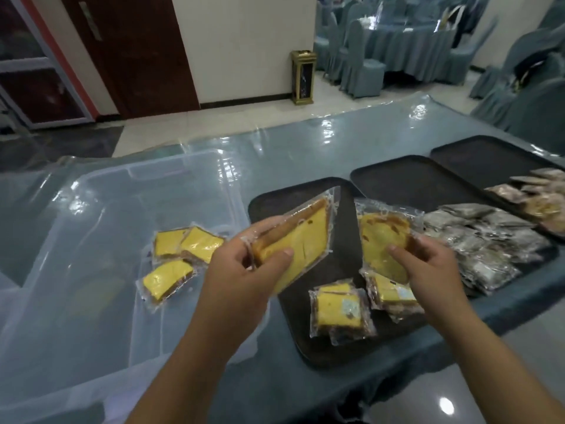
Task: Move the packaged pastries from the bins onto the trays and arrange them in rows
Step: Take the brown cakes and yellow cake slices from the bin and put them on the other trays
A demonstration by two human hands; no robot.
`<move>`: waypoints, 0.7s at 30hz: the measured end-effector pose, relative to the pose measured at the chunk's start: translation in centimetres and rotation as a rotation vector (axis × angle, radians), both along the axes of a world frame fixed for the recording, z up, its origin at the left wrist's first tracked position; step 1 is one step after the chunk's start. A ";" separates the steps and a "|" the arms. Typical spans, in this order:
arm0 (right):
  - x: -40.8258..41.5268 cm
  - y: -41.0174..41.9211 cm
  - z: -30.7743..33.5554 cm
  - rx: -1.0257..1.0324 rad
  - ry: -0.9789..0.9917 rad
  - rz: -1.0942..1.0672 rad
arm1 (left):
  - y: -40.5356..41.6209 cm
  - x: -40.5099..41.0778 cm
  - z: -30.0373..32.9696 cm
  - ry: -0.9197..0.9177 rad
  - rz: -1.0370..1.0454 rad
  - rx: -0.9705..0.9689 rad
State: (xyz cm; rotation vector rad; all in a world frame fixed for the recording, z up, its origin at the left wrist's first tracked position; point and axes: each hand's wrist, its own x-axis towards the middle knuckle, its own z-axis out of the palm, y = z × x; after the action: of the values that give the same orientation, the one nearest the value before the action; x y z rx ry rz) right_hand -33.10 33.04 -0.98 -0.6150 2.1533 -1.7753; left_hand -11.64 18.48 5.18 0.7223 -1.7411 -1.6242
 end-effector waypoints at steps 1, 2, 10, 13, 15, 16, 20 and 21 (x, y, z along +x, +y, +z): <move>-1.5 0.7 -0.9 0.034 -0.001 0.014 | 1.1 -1.2 -0.4 -0.025 -0.037 -0.032; -3.0 1.4 -1.7 0.079 0.005 0.036 | 2.1 -2.4 -0.9 -0.066 -0.079 -0.066; -14.2 3.3 -7.8 0.489 0.253 0.322 | 3.8 -13.6 -10.5 -0.486 -0.022 -0.084; -17.6 0.9 -10.5 0.647 0.459 0.391 | 3.1 -17.8 -14.5 -0.590 0.062 -0.225; -19.3 -0.8 -12.7 0.691 0.611 0.435 | 2.6 -20.1 -17.0 -0.658 0.132 -0.390; -19.9 -1.4 -13.8 0.712 0.640 0.479 | 2.4 -20.9 -18.4 -0.729 0.123 -0.473; -19.5 -0.9 -18.1 1.005 0.538 0.812 | 3.6 -21.6 -22.8 -1.263 -0.354 -0.437; -19.3 -0.4 -18.7 1.039 0.530 0.863 | 3.9 -21.5 -23.4 -1.297 -0.406 -0.425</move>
State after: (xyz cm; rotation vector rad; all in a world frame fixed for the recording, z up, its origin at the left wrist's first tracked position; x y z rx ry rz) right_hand -52.45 32.63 -19.65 -1.4440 2.1589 0.0046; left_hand -33.13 22.42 -18.23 1.4246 -3.1596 -0.8593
